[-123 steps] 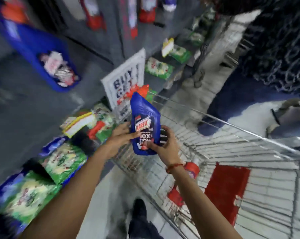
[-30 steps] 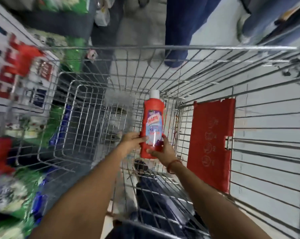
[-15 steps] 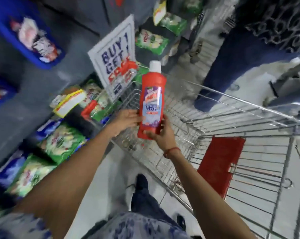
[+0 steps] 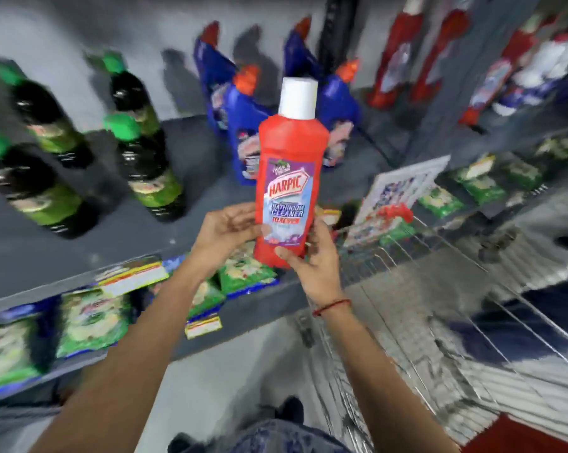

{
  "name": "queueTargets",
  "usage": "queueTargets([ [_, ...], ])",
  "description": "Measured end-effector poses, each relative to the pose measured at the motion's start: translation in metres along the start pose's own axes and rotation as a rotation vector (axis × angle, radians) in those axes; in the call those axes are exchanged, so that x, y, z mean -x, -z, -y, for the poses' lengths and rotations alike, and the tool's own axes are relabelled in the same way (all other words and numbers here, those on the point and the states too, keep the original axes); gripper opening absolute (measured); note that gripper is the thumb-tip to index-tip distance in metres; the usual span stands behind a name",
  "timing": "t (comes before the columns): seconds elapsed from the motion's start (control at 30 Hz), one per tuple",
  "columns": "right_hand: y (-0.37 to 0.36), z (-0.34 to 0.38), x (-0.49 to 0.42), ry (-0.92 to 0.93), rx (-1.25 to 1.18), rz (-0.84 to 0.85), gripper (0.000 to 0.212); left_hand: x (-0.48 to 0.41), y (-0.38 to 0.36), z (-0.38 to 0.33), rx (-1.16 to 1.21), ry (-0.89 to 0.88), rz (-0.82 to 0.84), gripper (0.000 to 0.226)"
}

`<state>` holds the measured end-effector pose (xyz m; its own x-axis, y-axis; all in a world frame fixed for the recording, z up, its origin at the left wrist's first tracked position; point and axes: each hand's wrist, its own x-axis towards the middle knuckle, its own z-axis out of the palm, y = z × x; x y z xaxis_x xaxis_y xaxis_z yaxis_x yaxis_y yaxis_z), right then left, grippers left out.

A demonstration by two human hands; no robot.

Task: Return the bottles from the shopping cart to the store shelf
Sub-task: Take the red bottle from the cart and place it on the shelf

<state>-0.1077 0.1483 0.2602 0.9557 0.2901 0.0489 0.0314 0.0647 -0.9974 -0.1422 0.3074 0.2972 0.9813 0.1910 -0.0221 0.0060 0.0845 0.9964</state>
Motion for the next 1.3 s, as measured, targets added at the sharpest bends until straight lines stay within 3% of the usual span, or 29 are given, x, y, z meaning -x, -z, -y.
queueTargets([
  [0.3,-0.192,0.021,0.017,0.163,0.152,0.462,0.048,0.119,0.177,-0.043,-0.051,-0.166,-0.423,0.040],
  [0.5,-0.308,0.018,0.030,0.250,0.256,0.634,0.057,0.180,0.259,-0.049,-0.111,-0.202,-0.616,0.042],
  [0.7,-0.385,0.006,0.039,0.286,0.291,0.686,0.057,0.204,0.318,-0.039,-0.095,-0.197,-0.732,0.041],
  [1.0,-0.423,-0.021,0.040,0.280,0.398,0.670,0.052,0.204,0.370,-0.004,-0.106,-0.134,-0.700,0.045],
  [1.17,-0.438,-0.027,0.039,0.224,0.405,0.676,0.047,0.199,0.398,0.014,-0.554,0.005,-0.615,0.047],
  [1.3,-0.456,-0.028,0.033,0.184,0.415,0.708,0.053,0.192,0.422,0.015,-0.675,0.016,-0.604,0.048],
])
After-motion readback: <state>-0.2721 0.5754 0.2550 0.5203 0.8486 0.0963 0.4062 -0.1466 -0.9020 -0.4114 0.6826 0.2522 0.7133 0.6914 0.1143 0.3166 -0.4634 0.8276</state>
